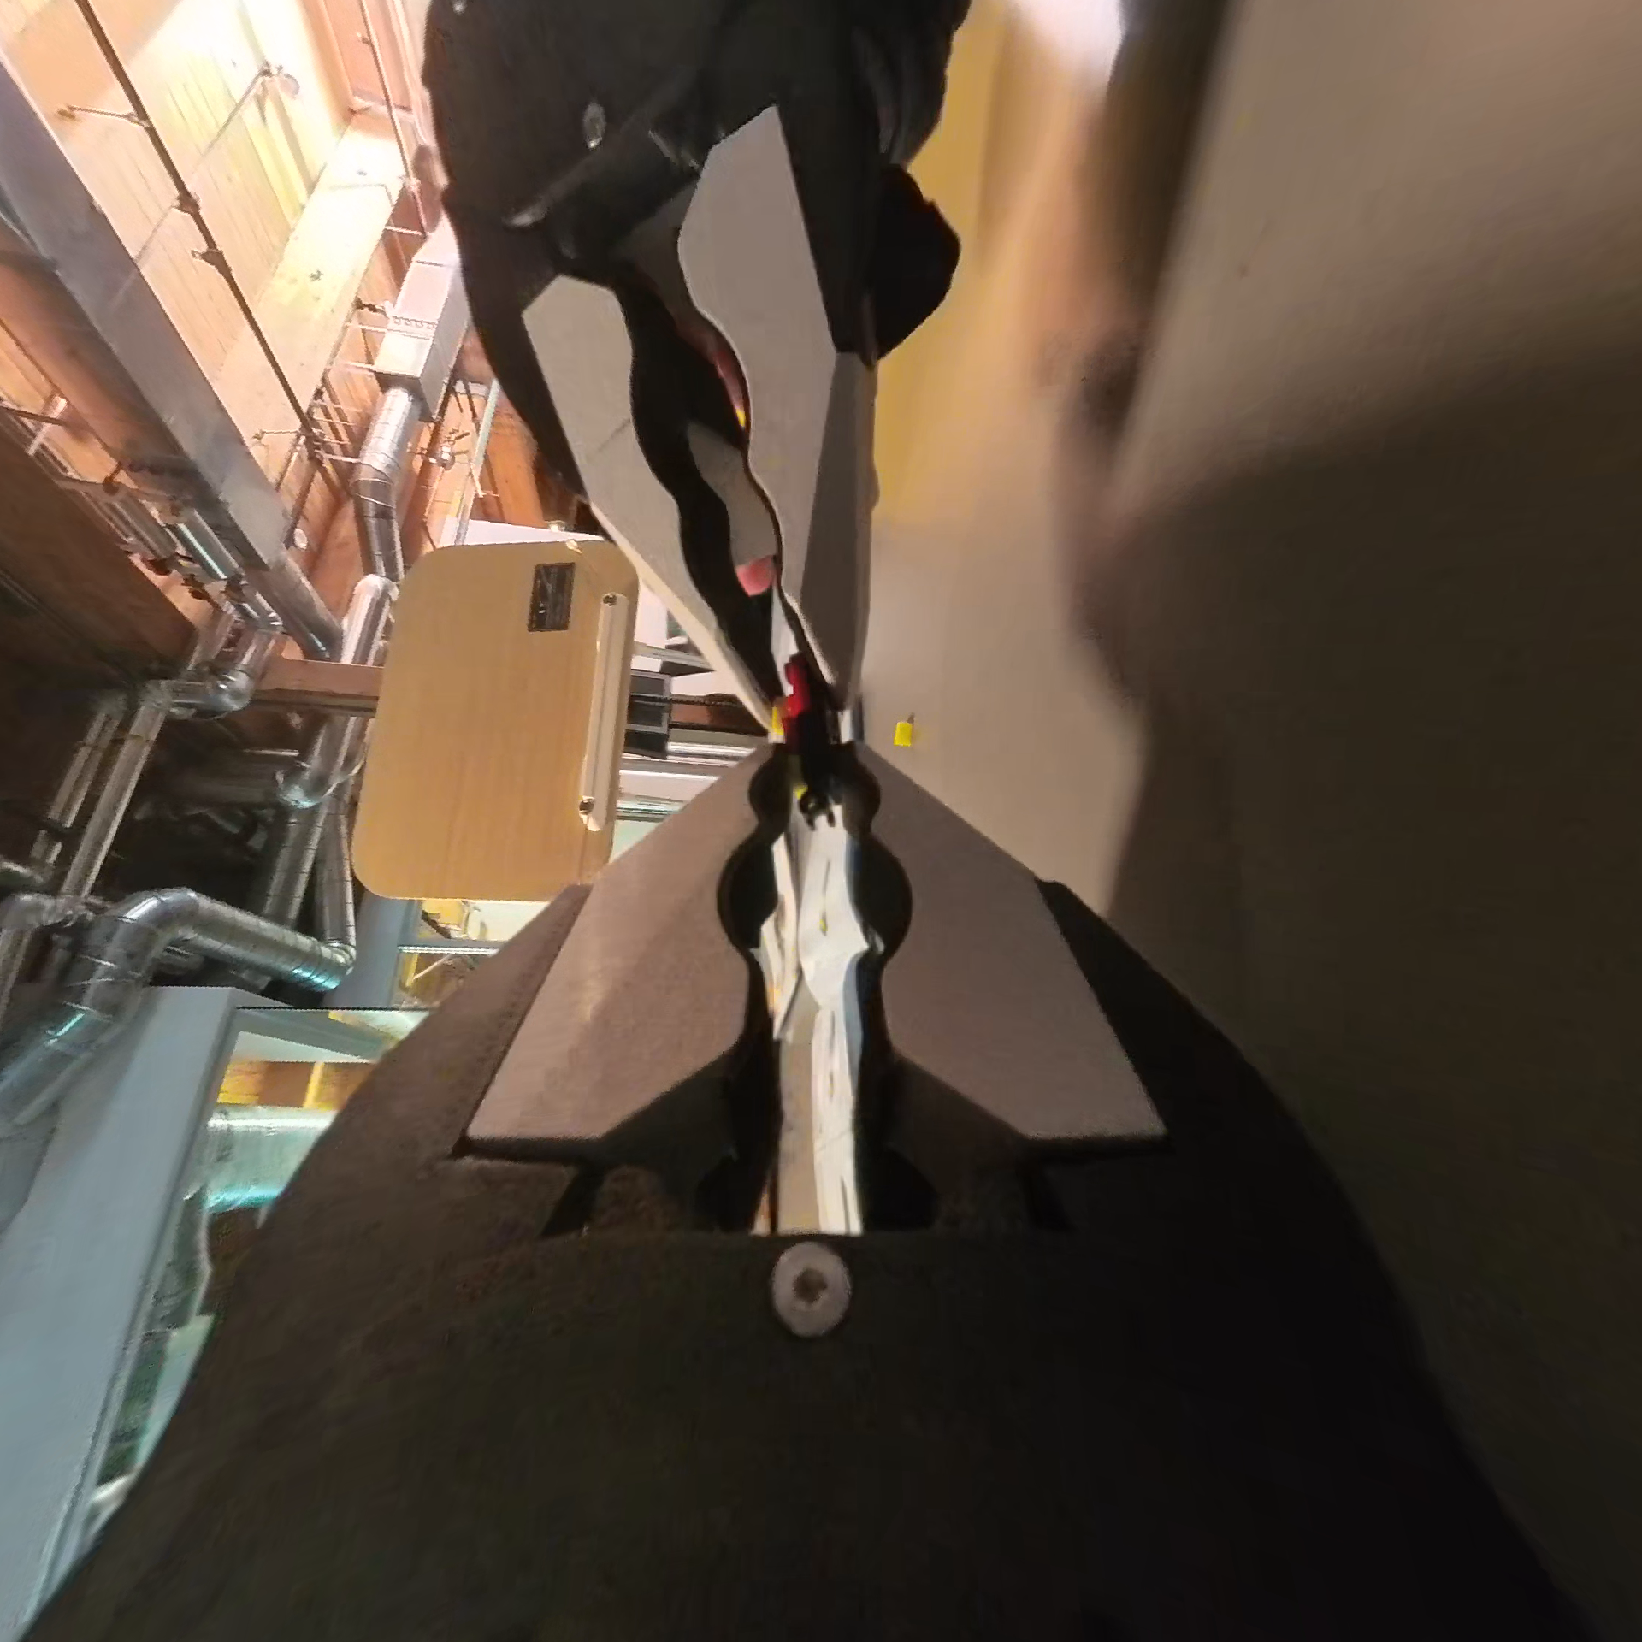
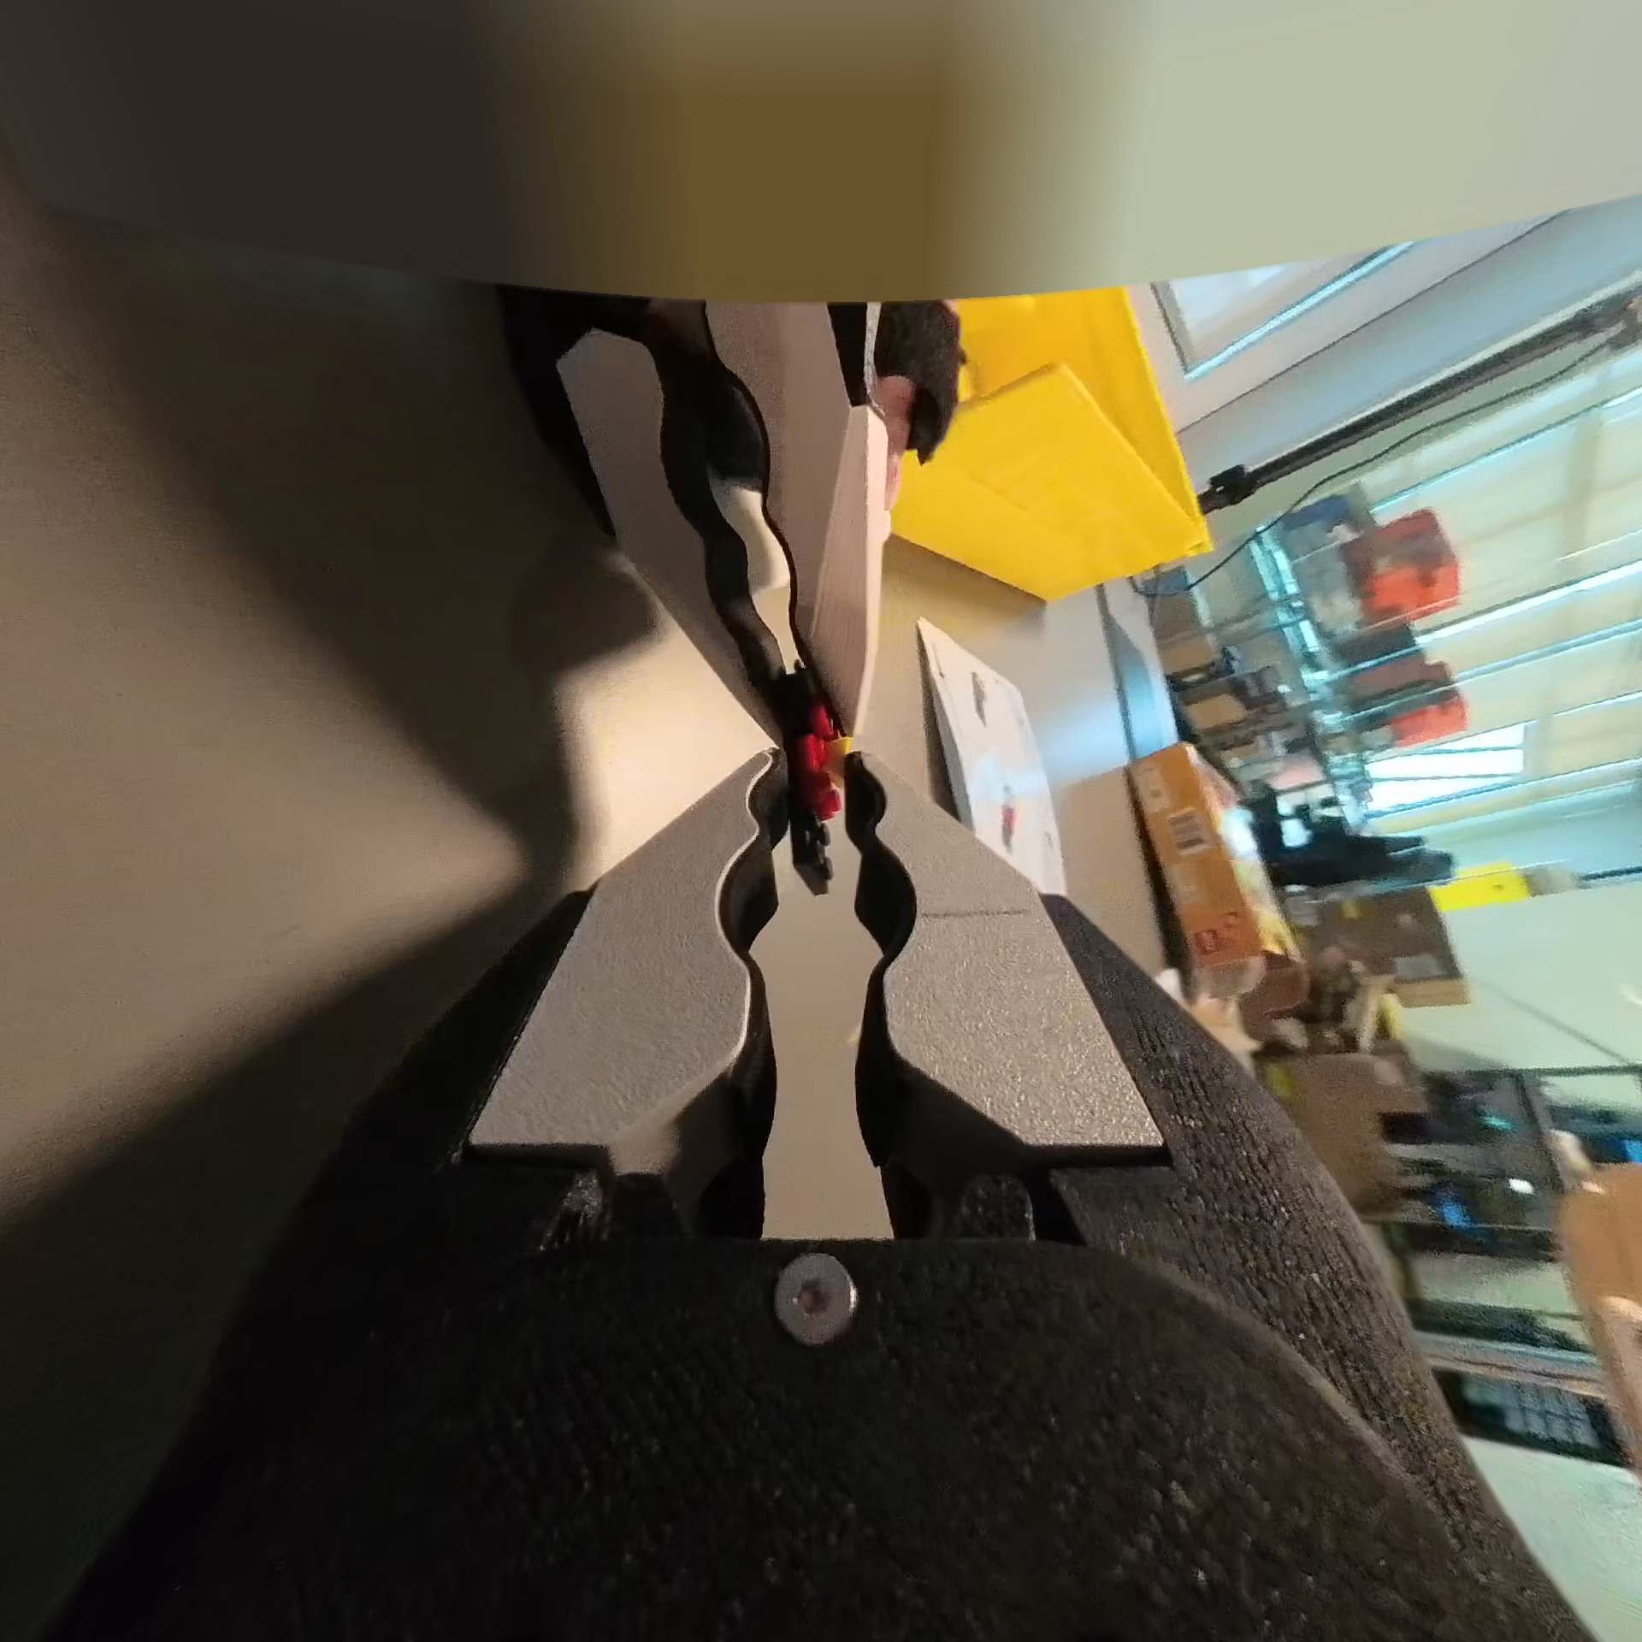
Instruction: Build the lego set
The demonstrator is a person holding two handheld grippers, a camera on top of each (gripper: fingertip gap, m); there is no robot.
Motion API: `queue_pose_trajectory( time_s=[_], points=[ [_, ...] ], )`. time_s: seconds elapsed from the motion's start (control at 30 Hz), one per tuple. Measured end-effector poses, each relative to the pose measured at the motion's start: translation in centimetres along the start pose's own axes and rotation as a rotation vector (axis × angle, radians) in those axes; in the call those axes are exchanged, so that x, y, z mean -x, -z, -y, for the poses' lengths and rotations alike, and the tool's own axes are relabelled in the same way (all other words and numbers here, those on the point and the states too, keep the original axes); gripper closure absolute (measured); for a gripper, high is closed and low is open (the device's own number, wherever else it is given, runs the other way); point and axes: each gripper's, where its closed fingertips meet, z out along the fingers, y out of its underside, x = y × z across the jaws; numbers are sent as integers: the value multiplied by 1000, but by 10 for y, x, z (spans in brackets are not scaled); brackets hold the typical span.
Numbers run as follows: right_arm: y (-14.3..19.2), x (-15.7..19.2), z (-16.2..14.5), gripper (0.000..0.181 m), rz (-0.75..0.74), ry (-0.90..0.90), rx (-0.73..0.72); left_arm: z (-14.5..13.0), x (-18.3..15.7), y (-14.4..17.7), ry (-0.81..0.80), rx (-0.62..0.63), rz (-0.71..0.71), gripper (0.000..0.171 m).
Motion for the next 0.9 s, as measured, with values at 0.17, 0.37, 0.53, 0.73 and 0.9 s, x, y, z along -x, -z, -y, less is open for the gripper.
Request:
queue_pose_trajectory(
  time_s=[0.17,0.37,0.53,0.73,0.9],
  points=[
    [-1,10,-5,171,108,-119,-8,2,-11,-2,30,-8,-72,161],
    [-1,21,-10,169,210,-203,-19,7,-23,-2,126,-30,-168,161],
    [-5,34,-16,170,299,-289,-4,9,-38,-2,184,-42,-272,161],
    [-7,38,-20,170,340,-353,19,9,-45,-1,219,-43,-337,160],
    [-8,37,-24,171,338,-366,42,8,-46,-2,244,-15,-352,160]
  ],
)
